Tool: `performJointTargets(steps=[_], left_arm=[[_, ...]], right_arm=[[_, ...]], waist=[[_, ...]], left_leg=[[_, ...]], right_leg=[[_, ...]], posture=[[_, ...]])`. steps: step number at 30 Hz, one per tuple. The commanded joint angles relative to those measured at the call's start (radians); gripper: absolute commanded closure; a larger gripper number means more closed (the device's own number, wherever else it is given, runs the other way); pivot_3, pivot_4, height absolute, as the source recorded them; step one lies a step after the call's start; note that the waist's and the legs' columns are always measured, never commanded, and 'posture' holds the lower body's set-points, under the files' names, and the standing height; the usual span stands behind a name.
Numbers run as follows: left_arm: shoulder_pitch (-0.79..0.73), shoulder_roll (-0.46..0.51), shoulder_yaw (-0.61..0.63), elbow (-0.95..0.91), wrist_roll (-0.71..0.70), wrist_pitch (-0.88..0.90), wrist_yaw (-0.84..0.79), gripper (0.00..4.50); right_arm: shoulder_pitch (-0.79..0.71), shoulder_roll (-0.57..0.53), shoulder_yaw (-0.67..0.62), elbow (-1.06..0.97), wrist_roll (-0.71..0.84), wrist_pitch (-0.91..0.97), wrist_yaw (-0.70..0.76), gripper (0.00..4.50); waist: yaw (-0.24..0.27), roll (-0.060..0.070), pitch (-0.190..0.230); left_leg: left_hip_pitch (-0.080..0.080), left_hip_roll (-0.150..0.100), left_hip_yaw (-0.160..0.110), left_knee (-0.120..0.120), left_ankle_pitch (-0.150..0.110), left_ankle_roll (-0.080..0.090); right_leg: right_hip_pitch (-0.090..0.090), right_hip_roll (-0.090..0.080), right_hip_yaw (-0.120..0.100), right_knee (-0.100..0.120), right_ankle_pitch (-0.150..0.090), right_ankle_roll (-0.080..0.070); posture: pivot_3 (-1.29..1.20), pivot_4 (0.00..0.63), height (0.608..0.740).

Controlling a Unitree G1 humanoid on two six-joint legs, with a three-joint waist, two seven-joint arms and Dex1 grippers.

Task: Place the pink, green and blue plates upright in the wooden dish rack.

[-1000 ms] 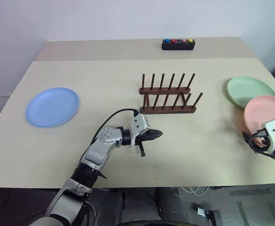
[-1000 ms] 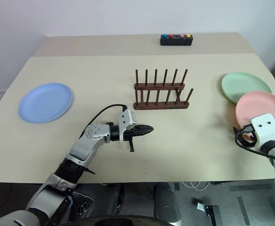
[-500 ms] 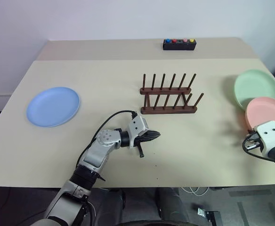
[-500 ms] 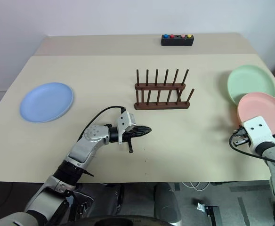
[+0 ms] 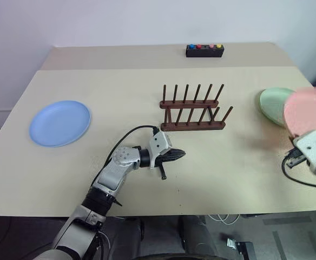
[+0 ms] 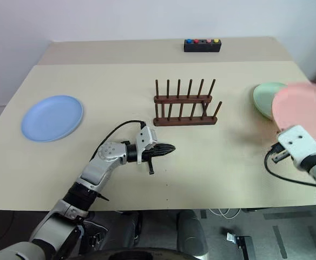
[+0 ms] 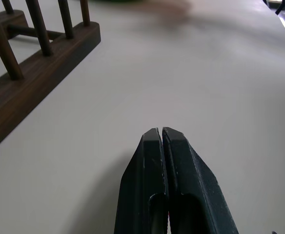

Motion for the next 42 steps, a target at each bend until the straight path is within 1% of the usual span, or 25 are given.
performJointTargets(steps=[1, 4, 7, 9, 12, 14, 18, 25, 32, 42], left_arm=[[-0.014, -0.004, 0.007, -0.003, -0.001, -0.024, -0.002, 4.45], [-0.016, -0.006, 0.008, 0.002, -0.002, -0.028, -0.001, 4.45], [-0.014, -0.009, 0.007, -0.003, -0.004, -0.029, 0.0, 4.45], [-0.015, -0.01, 0.008, -0.004, -0.006, -0.028, -0.001, 4.45], [-0.011, -0.006, 0.016, -0.018, -0.01, -0.022, 0.005, 4.45], [-0.004, 0.0, 0.023, -0.029, -0.016, -0.018, 0.006, 4.45], [0.021, 0.003, 0.053, -0.086, -0.071, 0.007, -0.005, 4.45], [0.053, 0.02, 0.079, -0.168, -0.138, 0.043, -0.025, 4.45], [0.054, 0.03, 0.078, -0.182, -0.147, 0.055, -0.023, 4.45], [0.053, 0.032, 0.069, -0.183, -0.139, 0.059, -0.023, 4.45]], right_arm=[[-0.117, -0.03, -0.017, -0.115, 0.124, -0.011, 0.075, 4.47], [-0.264, 0.004, 0.052, -0.178, 0.261, 0.042, 0.129, 4.47], [-0.445, 0.085, 0.129, -0.21, 0.441, 0.137, 0.149, 4.47], [-0.529, 0.126, 0.16, -0.21, 0.518, 0.185, 0.156, 4.47], [-0.658, 0.211, 0.172, -0.178, 0.688, 0.277, 0.153, 4.47], [-0.704, 0.243, 0.166, -0.143, 0.745, 0.316, 0.152, 4.47], [-0.732, 0.272, 0.133, -0.07, 0.833, 0.381, 0.138, 4.47], [-0.726, 0.297, 0.066, 0.004, 0.961, 0.455, 0.12, 4.47], [-0.683, 0.299, 0.072, 0.019, 0.983, 0.478, 0.132, 4.47], [-0.7, 0.317, 0.054, 0.131, 0.993, 0.506, 0.103, 4.47]], waist=[[-0.002, 0.0, 0.0], [-0.002, -0.001, 0.0], [-0.001, -0.002, 0.001], [0.004, -0.002, 0.001], [0.004, -0.002, 0.001], [0.007, -0.002, 0.001], [0.006, -0.002, 0.001], [0.002, -0.001, 0.002], [0.002, -0.001, 0.002], [0.002, -0.001, 0.001]], left_leg=[[0.0, 0.0, 0.0, 0.0, 0.0, 0.0], [0.0, 0.0, 0.0, 0.0, 0.0, 0.0], [0.0, 0.0, 0.0, 0.0, 0.0, 0.0], [-0.001, 0.0, -0.001, 0.0, 0.0, 0.0], [-0.004, 0.0, -0.003, 0.0, 0.0, 0.0], [-0.005, 0.0, -0.003, 0.0, 0.0, 0.0], [-0.006, 0.0, -0.005, 0.0, 0.0, 0.0], [-0.006, 0.0, -0.004, 0.0, 0.0, 0.0], [-0.006, 0.0, -0.004, 0.0, 0.0, 0.0], [-0.006, 0.0, -0.004, 0.0, 0.0, 0.0]], right_leg=[[0.0, 0.0, 0.0, 0.0, 0.001, 0.002], [0.0, 0.0, 0.0, 0.001, 0.002, 0.003], [0.0, 0.0, 0.0, 0.0, 0.002, 0.003], [-0.001, 0.0, 0.0, 0.0, 0.002, 0.003], [-0.002, 0.0, -0.002, 0.0, 0.002, 0.003], [-0.003, 0.0, -0.002, 0.0, 0.002, 0.003], [-0.004, 0.0, -0.004, 0.0, 0.002, 0.003], [-0.007, 0.0, -0.003, 0.004, 0.002, 0.002], [-0.007, 0.0, -0.003, 0.003, 0.002, 0.002], [-0.007, 0.0, -0.003, 0.004, 0.002, 0.003]], posture=[[0.0, 0.15, 0.74], [0.0, 0.15, 0.74], [0.0, 0.15, 0.74], [0.0, 0.15, 0.74], [0.0, 0.15, 0.74], [0.0, 0.15, 0.74], [0.0, 0.15, 0.74], [0.0, 0.15, 0.74], [0.0, 0.15, 0.74], [0.0, 0.15, 0.74]])
